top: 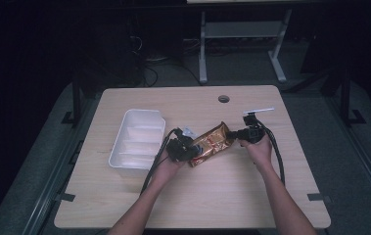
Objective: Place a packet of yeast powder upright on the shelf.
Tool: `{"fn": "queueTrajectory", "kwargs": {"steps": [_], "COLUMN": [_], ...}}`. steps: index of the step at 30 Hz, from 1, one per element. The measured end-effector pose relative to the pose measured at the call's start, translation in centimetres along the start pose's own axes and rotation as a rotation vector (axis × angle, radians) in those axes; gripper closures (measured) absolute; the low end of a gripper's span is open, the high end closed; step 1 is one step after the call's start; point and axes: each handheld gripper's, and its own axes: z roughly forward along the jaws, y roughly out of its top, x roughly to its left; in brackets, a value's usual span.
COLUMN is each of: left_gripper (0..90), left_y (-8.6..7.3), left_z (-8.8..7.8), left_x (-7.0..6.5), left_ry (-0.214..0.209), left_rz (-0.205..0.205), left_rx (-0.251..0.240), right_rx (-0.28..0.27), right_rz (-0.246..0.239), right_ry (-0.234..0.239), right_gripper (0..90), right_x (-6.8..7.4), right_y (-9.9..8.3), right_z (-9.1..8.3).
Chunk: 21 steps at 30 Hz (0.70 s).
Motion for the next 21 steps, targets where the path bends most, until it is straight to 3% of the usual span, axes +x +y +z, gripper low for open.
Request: {"fn": "queueTrajectory", "kwargs": {"steps": [5, 7, 8, 10, 14, 18, 21], "left_gripper": [78.1, 77.0, 73.9, 72.1, 64.7, 53.3, 42.7], "left_y": [0.1, 0.1, 0.2, 0.2, 0.2, 0.3, 0.1], "left_z": [-0.7, -1.0, -1.2, -1.5, -2.0, -2.5, -2.8], "left_x": [0.0, 0.1, 0.1, 0.1, -0.1, -0.2, -0.4], "left_ry": [-0.009, -0.018, -0.022, -0.025, -0.054, -0.067, -0.073], "left_rz": [-0.011, -0.018, -0.023, -0.030, -0.030, -0.008, 0.016], "left_rx": [-0.027, -0.041, -0.052, -0.062, -0.096, -0.119, -0.138], "right_rx": [-0.033, -0.040, -0.059, -0.068, -0.093, -0.110, -0.115], "right_rz": [-0.090, -0.103, -0.133, -0.140, -0.206, -0.286, -0.397], "right_ry": [0.010, 0.013, 0.019, 0.022, 0.030, 0.032, 0.033], "right_gripper": [88.8, 88.8, 88.9, 88.9, 89.1, 89.2, 89.4], "right_x": [1.5, 1.8, 2.3, 2.5, 3.9, 5.6, 7.7], "right_y": [0.3, 0.4, 0.5, 0.5, 0.8, 1.3, 1.7], "right_z": [-1.6, -2.0, -2.8, -3.1, -5.0, -6.6, -7.9]}}
